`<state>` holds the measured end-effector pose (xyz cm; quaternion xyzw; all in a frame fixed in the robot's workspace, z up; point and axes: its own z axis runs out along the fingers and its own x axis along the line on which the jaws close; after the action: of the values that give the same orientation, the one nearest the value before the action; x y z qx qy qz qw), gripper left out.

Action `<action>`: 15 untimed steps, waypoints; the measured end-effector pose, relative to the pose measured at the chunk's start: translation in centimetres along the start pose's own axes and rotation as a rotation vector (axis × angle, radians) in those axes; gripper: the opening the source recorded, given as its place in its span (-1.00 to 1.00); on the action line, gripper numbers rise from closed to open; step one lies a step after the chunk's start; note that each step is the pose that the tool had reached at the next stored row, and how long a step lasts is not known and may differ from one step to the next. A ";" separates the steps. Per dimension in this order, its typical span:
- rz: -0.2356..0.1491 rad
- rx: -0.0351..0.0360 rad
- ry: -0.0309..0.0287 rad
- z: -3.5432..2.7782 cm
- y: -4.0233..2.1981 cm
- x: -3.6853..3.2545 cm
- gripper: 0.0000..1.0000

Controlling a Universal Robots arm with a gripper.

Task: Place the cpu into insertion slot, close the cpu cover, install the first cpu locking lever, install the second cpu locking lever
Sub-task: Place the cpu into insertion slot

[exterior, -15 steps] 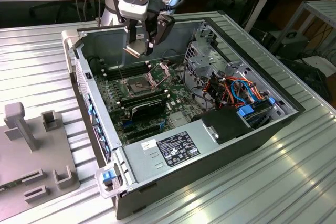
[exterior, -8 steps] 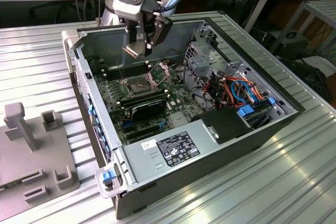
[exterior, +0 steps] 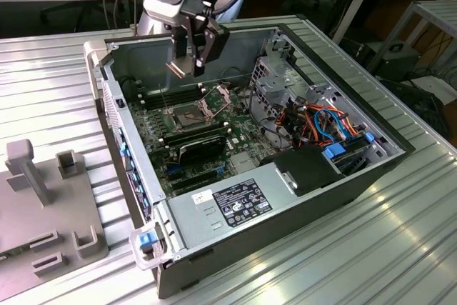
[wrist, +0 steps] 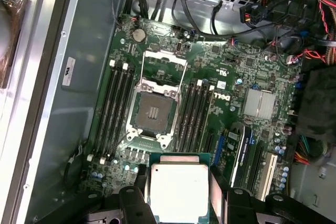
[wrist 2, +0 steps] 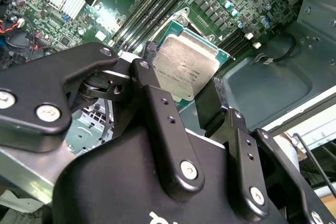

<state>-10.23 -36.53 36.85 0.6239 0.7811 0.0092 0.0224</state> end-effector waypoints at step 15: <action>0.014 0.0003 -0.0006 0.09 0.12 0.32 0.09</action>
<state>-10.18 -36.20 36.76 0.6292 0.7768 0.0091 0.0225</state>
